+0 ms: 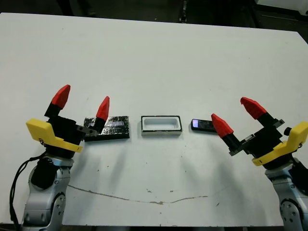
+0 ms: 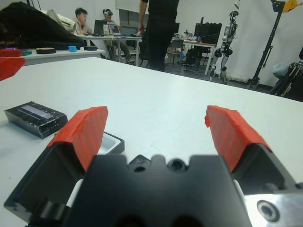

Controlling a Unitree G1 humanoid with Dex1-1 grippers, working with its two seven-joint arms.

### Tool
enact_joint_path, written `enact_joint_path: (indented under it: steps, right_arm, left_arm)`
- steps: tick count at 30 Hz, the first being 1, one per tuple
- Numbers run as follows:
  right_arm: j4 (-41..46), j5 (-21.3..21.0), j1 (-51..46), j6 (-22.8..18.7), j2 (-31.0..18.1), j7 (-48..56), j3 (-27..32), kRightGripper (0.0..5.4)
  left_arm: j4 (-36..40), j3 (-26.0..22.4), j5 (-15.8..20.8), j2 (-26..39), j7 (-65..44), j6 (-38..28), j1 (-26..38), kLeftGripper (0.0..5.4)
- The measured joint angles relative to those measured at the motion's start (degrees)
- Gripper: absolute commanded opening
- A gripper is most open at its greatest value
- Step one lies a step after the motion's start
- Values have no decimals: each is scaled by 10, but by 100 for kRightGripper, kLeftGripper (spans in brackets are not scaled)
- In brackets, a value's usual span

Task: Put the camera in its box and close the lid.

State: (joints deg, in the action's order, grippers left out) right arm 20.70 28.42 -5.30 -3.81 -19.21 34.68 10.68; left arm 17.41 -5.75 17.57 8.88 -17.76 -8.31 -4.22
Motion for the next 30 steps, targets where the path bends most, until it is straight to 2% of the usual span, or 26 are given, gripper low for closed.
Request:
enact_joint_path:
  steps: [2, 7, 10, 13, 22, 25, 30]
  right_arm:
    - [-16, 1, 16, 0, -25, 18, 13, 538]
    - [-78, -22, 101, -8, -142, 87, 32, 538]
    - [-136, -35, 168, -13, -201, 150, 18, 538]
    - [-193, -53, 230, -13, -235, 211, -11, 538]
    - [-302, -134, 361, -14, -264, 358, -132, 538]
    - [-325, -142, 393, -37, -263, 404, -173, 538]
    - [-388, -163, 431, -50, -249, 468, -225, 538]
  left_arm:
    - [0, 1, 0, 0, 0, 0, -1, 540]
    - [0, 1, 0, 0, 2, 0, -2, 540]
    - [0, 1, -1, -1, 4, -1, -3, 540]
    - [0, 2, -1, -3, 7, 0, -2, 540]
    - [-2, 3, 0, -4, 11, -1, 1, 540]
    - [-2, 3, 0, -4, 11, 0, 2, 540]
    - [-3, 3, 0, -4, 12, 0, 3, 540]
